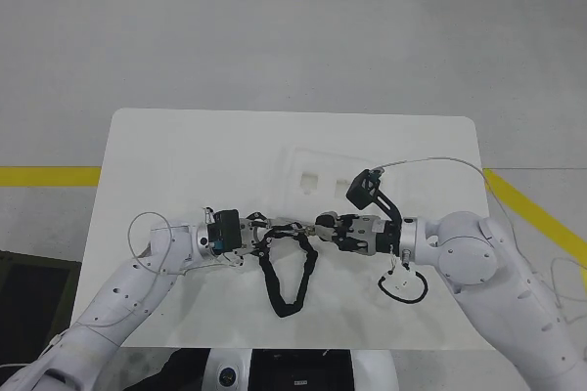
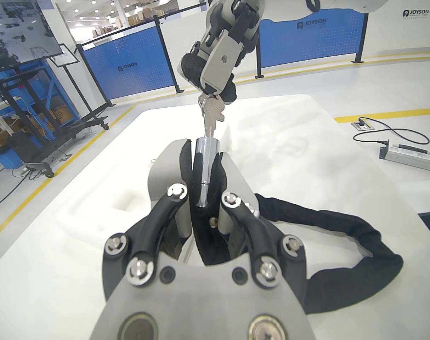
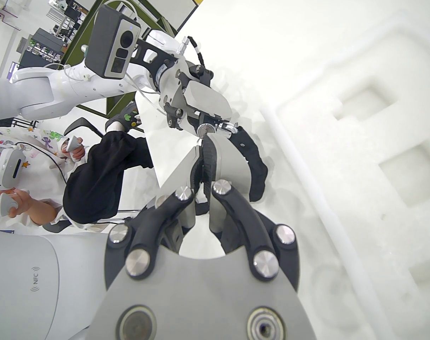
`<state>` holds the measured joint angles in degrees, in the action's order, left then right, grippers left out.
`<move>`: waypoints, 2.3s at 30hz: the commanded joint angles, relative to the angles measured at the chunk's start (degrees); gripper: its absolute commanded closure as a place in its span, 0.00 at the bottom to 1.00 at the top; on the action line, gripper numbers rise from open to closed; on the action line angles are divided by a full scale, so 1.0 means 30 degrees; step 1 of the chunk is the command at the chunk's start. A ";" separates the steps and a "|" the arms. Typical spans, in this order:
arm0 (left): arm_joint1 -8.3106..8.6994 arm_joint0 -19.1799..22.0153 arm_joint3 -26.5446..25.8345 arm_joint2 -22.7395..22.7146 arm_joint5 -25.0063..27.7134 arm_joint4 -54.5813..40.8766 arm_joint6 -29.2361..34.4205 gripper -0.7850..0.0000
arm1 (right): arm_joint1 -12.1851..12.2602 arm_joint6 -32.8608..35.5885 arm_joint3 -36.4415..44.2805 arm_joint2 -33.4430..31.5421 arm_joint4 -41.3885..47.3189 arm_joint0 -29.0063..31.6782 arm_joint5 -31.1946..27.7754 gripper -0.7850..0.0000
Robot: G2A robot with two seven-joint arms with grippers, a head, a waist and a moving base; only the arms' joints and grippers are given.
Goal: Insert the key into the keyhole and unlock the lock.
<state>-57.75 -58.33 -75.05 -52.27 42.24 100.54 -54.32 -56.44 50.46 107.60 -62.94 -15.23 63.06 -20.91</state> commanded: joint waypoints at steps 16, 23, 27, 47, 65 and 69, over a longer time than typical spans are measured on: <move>0.0047 0.0107 0.0368 -0.0118 0.0370 -0.0414 -0.0051 1.00 | 0.0282 0.0005 0.0117 -0.1291 0.0144 0.0585 -0.2560 0.00; 0.0161 0.0097 0.0516 -0.0542 0.2022 -0.1647 0.0413 1.00 | 0.0425 0.0995 -0.1159 -0.1179 -0.1077 -0.0458 -0.7064 0.00; 0.0211 0.0245 0.0618 -0.0611 0.3468 -0.2214 0.1166 1.00 | 0.0356 -0.0131 -0.1635 -0.0902 -0.2524 -0.1032 -0.9244 0.00; 0.0641 0.1627 0.1219 0.2521 0.5253 -0.8927 0.4665 1.00 | 0.0508 -1.2801 -0.2599 0.3535 -1.5928 -0.3927 -1.2362 0.00; 0.1649 0.3134 0.1005 0.5568 0.5253 -1.1971 0.5492 1.00 | 0.1506 -2.0366 -0.4834 0.5398 -2.1319 -0.5948 -1.2362 0.67; 0.1773 0.3442 0.1077 0.6062 0.5253 -1.2282 0.5422 1.00 | 0.1631 -2.0915 -0.4577 0.5620 -2.2162 -0.6057 -1.2362 0.74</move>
<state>-52.54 -48.25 -71.89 -34.50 58.00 63.94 -37.97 -51.62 -11.93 93.73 -46.26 -81.12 45.00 -58.00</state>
